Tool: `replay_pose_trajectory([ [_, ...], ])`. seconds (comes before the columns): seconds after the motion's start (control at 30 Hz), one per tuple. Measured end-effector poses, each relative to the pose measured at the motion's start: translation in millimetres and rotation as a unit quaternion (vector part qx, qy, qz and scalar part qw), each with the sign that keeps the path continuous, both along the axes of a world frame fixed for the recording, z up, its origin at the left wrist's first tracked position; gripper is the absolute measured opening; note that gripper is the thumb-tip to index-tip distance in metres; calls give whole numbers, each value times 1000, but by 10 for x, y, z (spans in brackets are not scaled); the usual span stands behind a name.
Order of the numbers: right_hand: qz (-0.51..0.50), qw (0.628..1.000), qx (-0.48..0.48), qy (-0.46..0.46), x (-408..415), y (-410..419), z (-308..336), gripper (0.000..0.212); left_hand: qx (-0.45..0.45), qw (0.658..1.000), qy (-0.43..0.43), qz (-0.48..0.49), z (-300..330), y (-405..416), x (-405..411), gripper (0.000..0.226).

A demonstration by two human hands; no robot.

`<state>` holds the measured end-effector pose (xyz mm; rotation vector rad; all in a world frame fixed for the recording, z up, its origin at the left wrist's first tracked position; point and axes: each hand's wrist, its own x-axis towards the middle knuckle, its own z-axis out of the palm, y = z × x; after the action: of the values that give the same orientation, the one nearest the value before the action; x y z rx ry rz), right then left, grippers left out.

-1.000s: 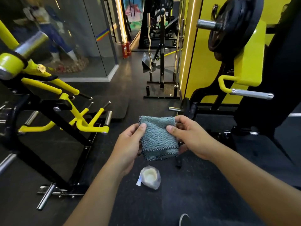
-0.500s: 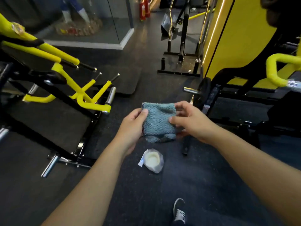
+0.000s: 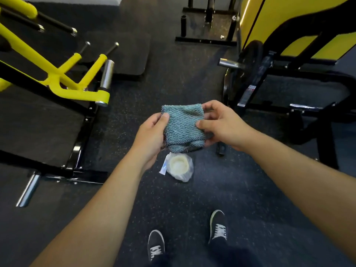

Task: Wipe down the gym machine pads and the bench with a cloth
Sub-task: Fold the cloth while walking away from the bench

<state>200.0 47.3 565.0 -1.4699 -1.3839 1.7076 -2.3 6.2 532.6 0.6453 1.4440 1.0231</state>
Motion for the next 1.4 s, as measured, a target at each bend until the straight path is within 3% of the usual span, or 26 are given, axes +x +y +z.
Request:
replay_pose_trajectory([
  [0.53,-73,993,-75,-57,-295,303,-4404,25,-80,994,51,-58,-4417,484,-316,13],
  [0.7,-93,989,-101,-60,-389,387,-5392,23,-97,987,89,-97,-5361,700,-411,16],
  [1.03,-42,984,-114,-131,-604,399,-6254,24,-144,985,60,-76,-6320,622,-503,20],
  [1.27,-14,980,-126,-153,-502,301,-6463,32,-170,975,87,-111,-6393,627,-437,22],
  [1.4,9,974,-135,-183,-489,305,-6519,51,-174,969,125,-119,-6433,614,-463,22],
])
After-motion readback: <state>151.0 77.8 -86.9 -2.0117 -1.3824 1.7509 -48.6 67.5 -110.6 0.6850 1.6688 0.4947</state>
